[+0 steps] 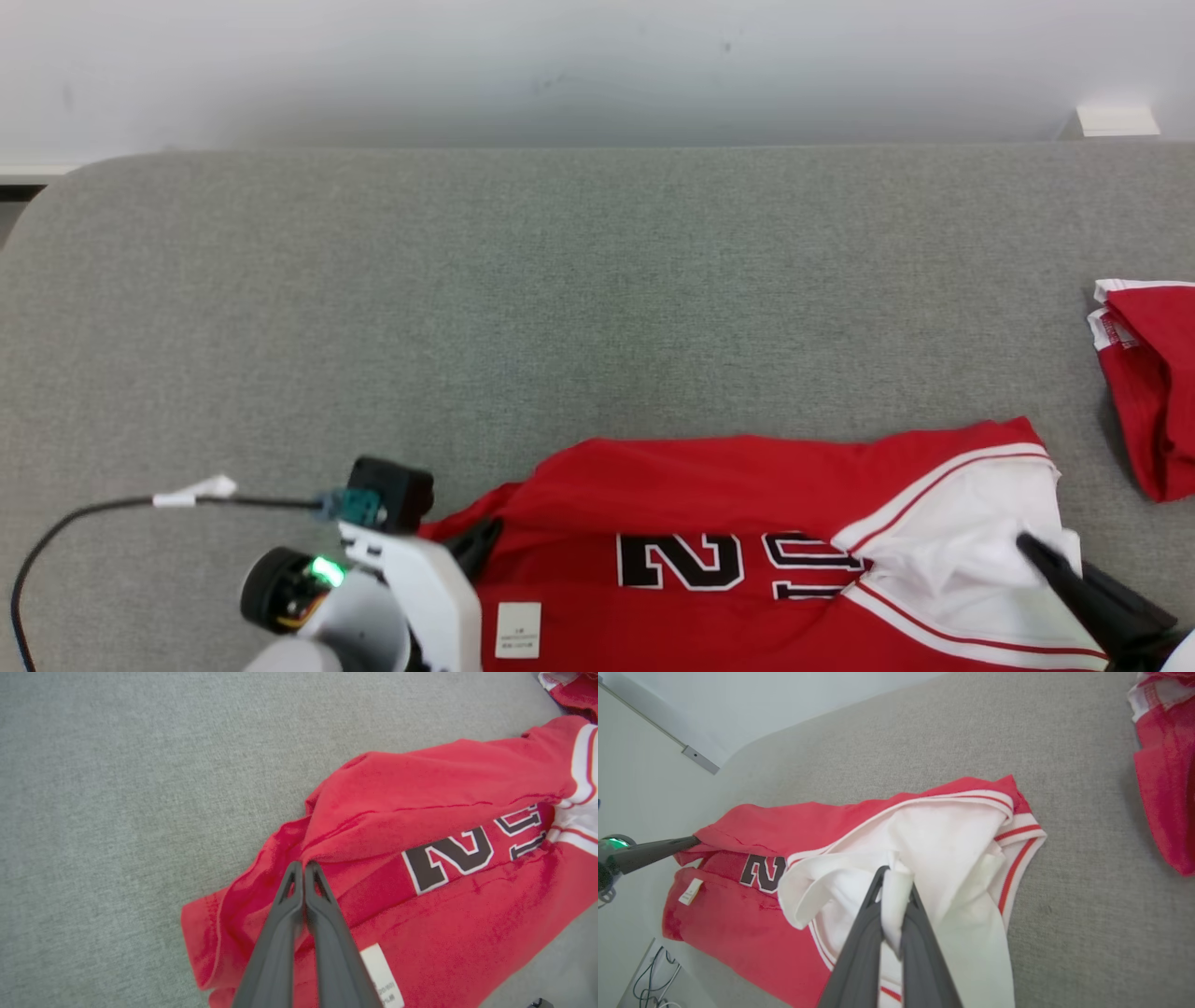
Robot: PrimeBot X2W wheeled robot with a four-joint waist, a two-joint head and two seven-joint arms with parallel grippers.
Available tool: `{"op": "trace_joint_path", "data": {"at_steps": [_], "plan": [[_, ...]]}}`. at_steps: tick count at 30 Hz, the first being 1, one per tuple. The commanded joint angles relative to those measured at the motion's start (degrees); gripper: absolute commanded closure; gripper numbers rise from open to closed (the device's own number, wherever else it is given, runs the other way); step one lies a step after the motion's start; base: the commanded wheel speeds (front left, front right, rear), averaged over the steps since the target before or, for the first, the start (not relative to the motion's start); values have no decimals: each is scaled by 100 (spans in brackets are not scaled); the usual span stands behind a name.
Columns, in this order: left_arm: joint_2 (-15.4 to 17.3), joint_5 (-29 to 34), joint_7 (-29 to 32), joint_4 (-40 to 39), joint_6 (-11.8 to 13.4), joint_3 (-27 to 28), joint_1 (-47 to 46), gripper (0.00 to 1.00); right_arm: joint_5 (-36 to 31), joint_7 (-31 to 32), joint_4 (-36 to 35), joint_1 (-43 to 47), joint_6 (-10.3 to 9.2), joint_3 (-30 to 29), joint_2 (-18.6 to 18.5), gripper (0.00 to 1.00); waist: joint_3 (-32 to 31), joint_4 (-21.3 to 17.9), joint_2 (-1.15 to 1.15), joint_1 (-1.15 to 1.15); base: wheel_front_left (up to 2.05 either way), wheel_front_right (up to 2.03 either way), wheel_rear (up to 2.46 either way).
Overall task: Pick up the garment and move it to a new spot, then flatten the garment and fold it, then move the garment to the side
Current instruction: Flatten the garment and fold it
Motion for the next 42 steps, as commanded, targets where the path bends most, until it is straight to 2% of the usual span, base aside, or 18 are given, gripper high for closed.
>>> {"op": "trace_joint_path", "data": {"at_steps": [1,2,5,9,14,18,25,28,32,36,42], "plan": [[80,104,-65,-3,30,-13,144,63,-97,38,119,103,1,42,8,0,-33,-32,0,0,0,0,0],[166,226,-120,-4,62,-37,197,0,-143,98,185,136,1,100,31,0,-55,-45,0,0,0,0,0],[305,563,-387,29,286,-42,400,0,-146,234,313,158,1,103,45,0,-112,-81,0,0,0,0,0],[359,1118,-969,-216,772,-28,665,0,21,265,201,258,1,-96,-250,0,-173,-116,0,0,0,0,0],[122,1568,-2001,-535,1435,128,1022,0,377,111,133,338,1,-552,-611,0,-185,-110,0,0,0,0,0],[-139,1745,-2741,-444,1745,169,1115,0,504,436,242,188,1,-584,-533,0,-147,-48,0,0,0,0,0],[-609,1824,-3718,103,1969,158,1078,0,430,1296,1160,-156,1,-272,144,0,-102,121,0,0,0,0,0],[-759,1763,-3936,323,2009,214,1108,0,791,1543,1405,-226,1,-283,562,0,-123,209,0,0,0,0,0],[-927,1734,-4043,525,2011,281,1177,0,965,1828,1685,-311,0,-205,794,0,-163,327,0,0,0,0,0],[-1051,1744,-4073,683,1938,299,1224,0,659,2041,2222,-442,-13,14,916,0,-219,472,0,0,0,0,0],[-1206,1874,-4075,612,1872,483,1336,0,480,2119,2558,-485,-25,77,889,0,-218,616,0,0,0,0,0]]}}
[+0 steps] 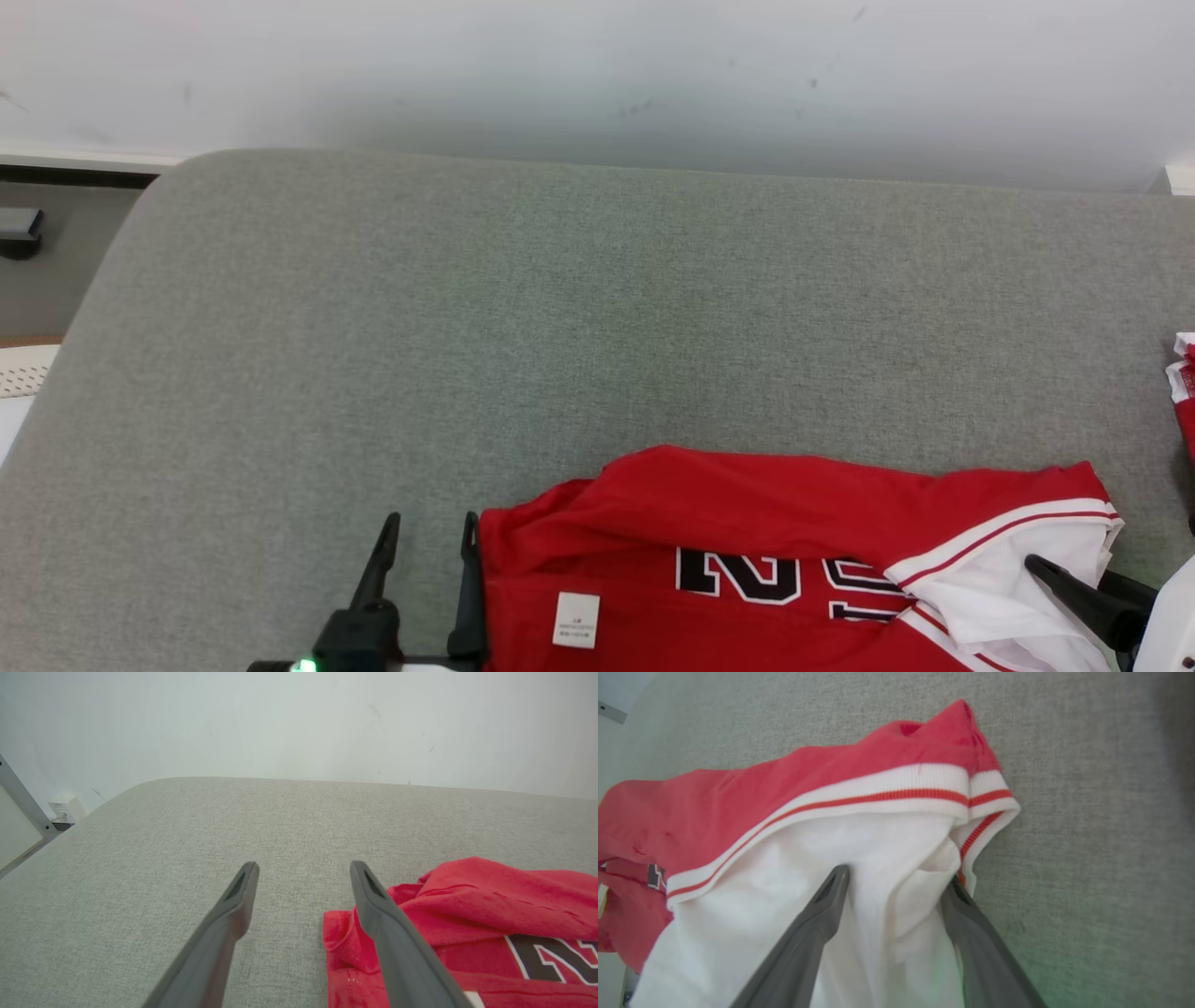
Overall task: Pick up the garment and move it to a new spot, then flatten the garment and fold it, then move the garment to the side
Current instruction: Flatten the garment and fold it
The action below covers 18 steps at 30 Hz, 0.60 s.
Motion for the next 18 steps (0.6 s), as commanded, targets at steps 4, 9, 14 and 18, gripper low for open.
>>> {"op": "trace_joint_path", "data": {"at_steps": [4,9,14,18], "plan": [[-67,161,-8,-15,-94,145,139,0,-66,176,251,135,-59,129,45,0,-1,30,0,0,0,0,0],[-150,217,-9,44,-202,251,177,0,-112,270,170,142,-42,207,234,100,-31,13,0,0,0,0,0],[-181,282,-9,102,-301,396,241,0,25,70,5,104,-40,-83,44,100,-112,-48,0,0,0,0,0],[-188,337,-9,156,-392,500,316,0,233,-2,-114,76,-40,-365,-326,100,-164,-136,0,0,0,0,0]]}}
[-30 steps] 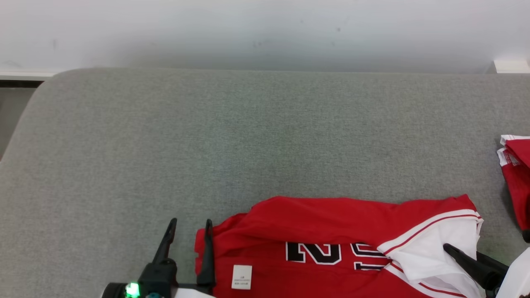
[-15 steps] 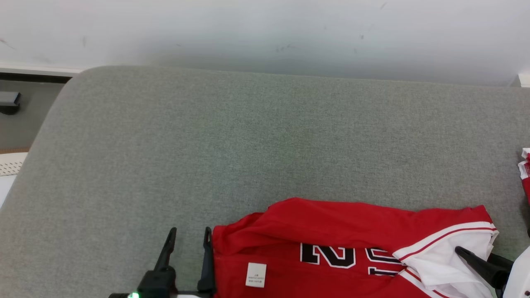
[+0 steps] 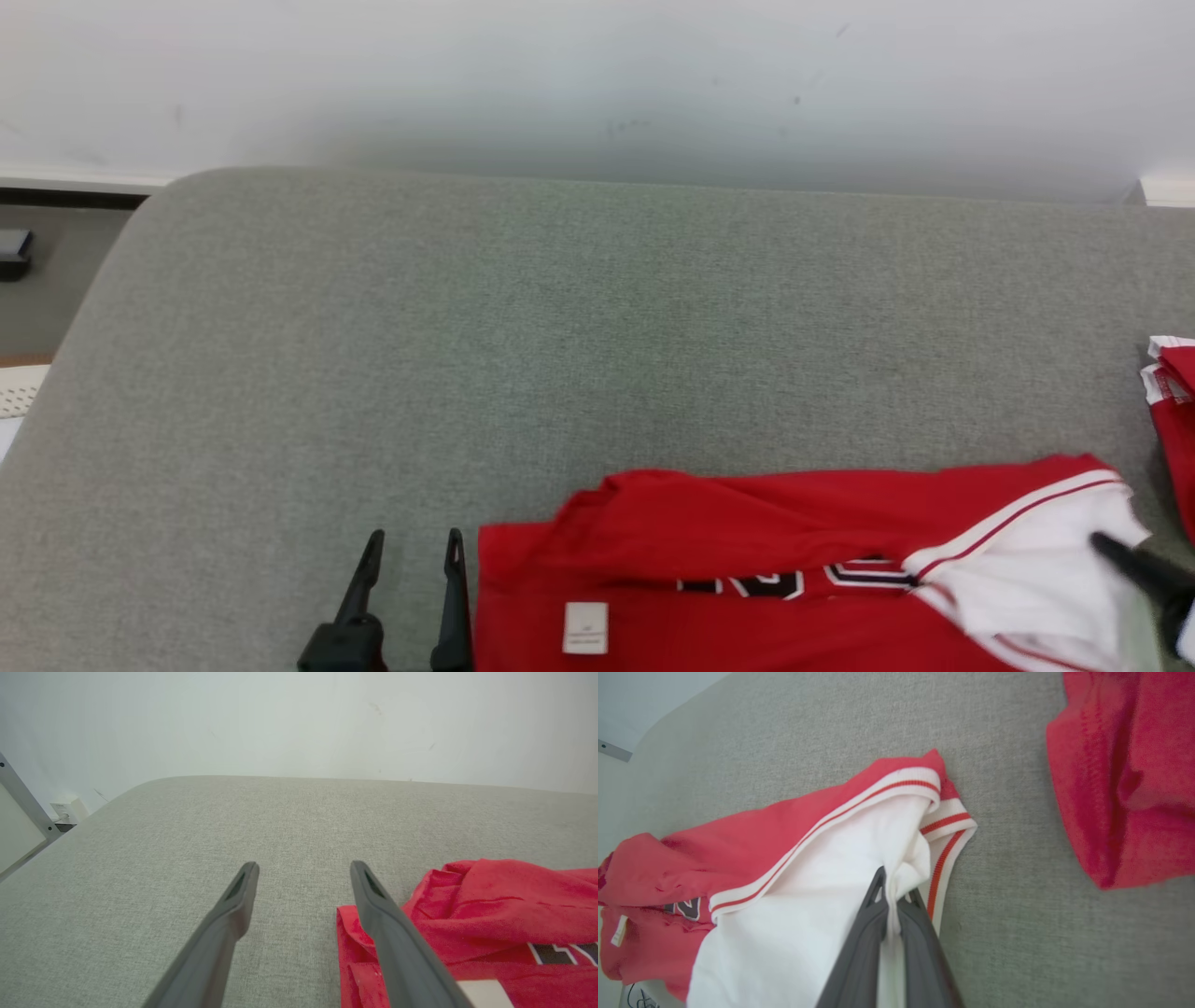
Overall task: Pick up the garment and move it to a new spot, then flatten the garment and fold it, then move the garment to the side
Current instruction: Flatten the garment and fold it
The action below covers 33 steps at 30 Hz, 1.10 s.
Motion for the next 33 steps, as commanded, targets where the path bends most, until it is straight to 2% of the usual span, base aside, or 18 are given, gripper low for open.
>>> {"op": "trace_joint_path", "data": {"at_steps": [1,12,17,21,25,27,29,33], "plan": [[1,74,-10,38,-39,56,78,0,140,-50,-19,53,-19,-152,-244,100,-29,-62,0,0,0,0,0],[-172,218,-10,192,-317,242,181,0,503,-104,-516,261,-18,-637,-1369,100,-167,-244,0,0,0,0,0],[-257,257,-10,224,-398,287,188,0,850,74,-1149,284,-18,-755,-1624,100,-188,-266,0,0,0,0,0],[-316,290,-10,305,-483,294,162,0,943,219,-1962,146,-17,-735,-1788,100,-189,-268,0,0,0,0,0],[-371,318,-10,389,-552,311,132,0,1087,390,-2583,-26,-17,-554,-1686,100,-191,-268,0,0,0,0,0],[-402,343,-10,417,-587,310,89,0,1074,480,-2769,-145,-17,-373,-1517,100,-180,-258,0,0,0,0,0],[-426,357,-10,440,-610,306,49,0,1034,513,-2797,-288,-17,-167,-1268,100,-167,-241,0,0,0,0,0],[-466,384,-9,486,-667,273,-27,0,921,366,-2507,-599,-17,274,-478,100,-122,-151,0,0,0,0,0]]}}
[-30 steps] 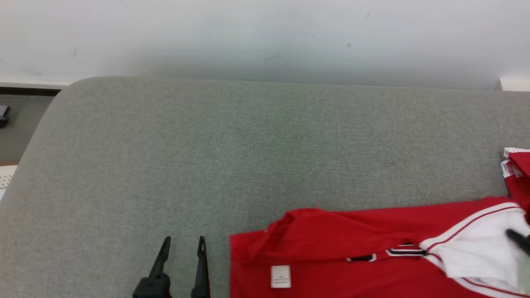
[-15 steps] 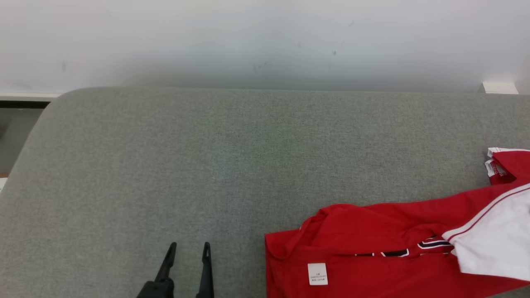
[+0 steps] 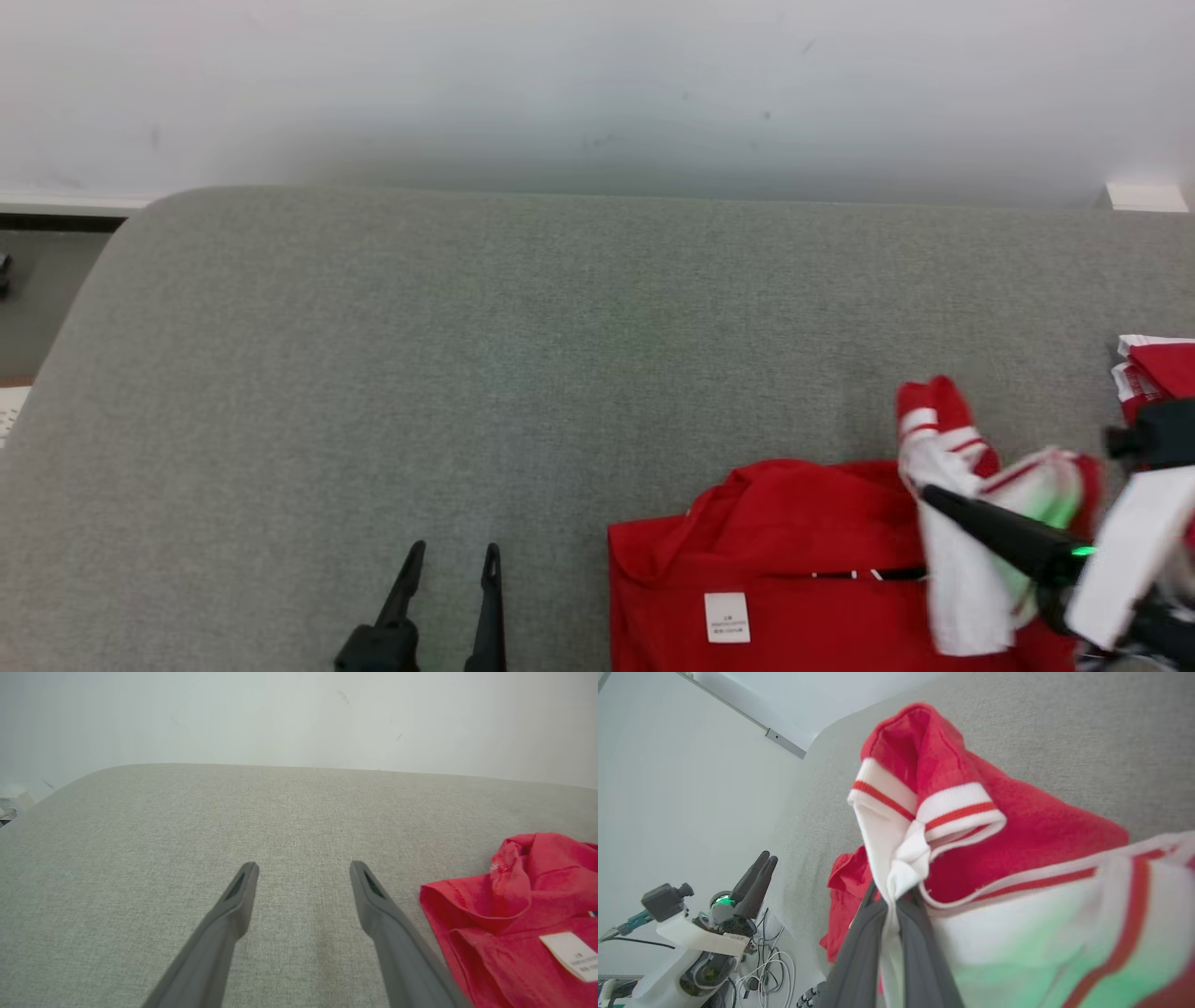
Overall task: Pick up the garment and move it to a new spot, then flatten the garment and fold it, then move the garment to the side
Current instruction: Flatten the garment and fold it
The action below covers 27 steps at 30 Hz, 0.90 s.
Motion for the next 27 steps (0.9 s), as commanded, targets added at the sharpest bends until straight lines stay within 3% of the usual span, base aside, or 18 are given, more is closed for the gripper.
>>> {"op": "trace_joint_path", "data": {"at_steps": [1,6,12,20,27], "plan": [[-11,33,-8,19,-27,-3,-67,0,-5,-101,146,-142,-15,88,262,100,30,59,0,0,0,0,0],[-39,-5,-8,85,-23,-51,-64,0,-45,-474,938,-483,-14,567,1387,100,54,231,0,0,0,0,0],[-57,-36,-8,126,-10,-36,0,0,2,-774,1728,-742,-14,1026,2135,100,35,389,0,0,0,0,0],[-66,-53,-8,154,-28,4,44,0,208,-983,2164,-956,-13,1549,2575,100,24,382,0,0,0,0,0],[-68,-32,-8,200,-52,32,-7,0,110,-1037,2031,-1055,-13,1940,2525,100,-5,319,0,0,0,0,0]]}}
